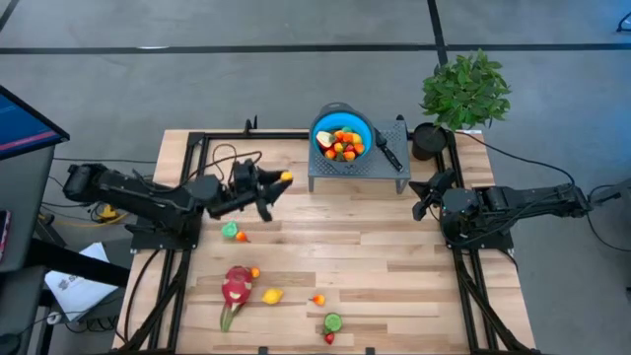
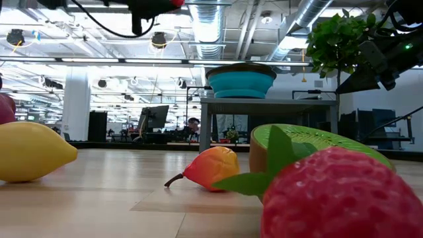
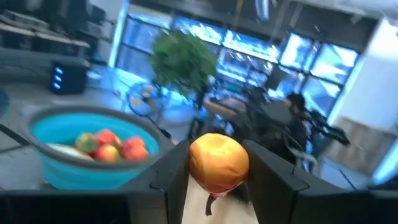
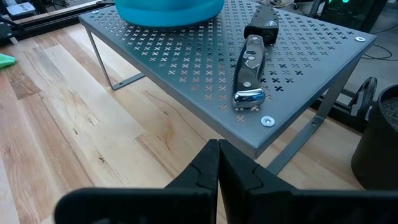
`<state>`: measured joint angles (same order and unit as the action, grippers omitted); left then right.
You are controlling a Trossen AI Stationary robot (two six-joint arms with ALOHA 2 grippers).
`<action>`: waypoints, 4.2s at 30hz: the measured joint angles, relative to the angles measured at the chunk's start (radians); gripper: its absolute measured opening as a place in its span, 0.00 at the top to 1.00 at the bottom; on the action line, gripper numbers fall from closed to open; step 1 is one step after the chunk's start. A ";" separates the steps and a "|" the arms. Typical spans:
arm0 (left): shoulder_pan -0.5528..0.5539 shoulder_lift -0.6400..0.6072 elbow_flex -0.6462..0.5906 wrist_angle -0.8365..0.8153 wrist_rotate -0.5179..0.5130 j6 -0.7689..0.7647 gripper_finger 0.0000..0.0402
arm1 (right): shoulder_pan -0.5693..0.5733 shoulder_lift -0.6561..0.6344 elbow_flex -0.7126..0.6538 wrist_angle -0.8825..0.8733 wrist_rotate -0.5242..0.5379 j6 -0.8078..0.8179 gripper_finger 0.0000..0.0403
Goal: Pick & Place Fruit
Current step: Put the yellow pear into the strainer bowl, then put the green pear into the strainer bowl
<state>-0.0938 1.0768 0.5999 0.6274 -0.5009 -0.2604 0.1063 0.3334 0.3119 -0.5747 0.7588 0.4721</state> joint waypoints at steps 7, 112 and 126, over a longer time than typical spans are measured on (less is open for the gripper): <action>0.123 0.151 0.089 0.032 -0.001 -0.004 0.66 | 0.000 0.000 0.000 0.002 0.001 0.000 1.00; -0.031 0.120 0.077 -0.294 0.362 -0.505 0.82 | 0.011 0.000 0.000 0.002 -0.002 -0.008 1.00; -0.251 0.131 0.151 -0.275 -0.038 -0.536 1.00 | 0.011 0.000 0.000 -0.001 -0.002 -0.008 1.00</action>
<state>-0.3448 1.2077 0.7509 0.3523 -0.5385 -0.7965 0.1173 0.3336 0.3118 -0.5758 0.7570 0.4641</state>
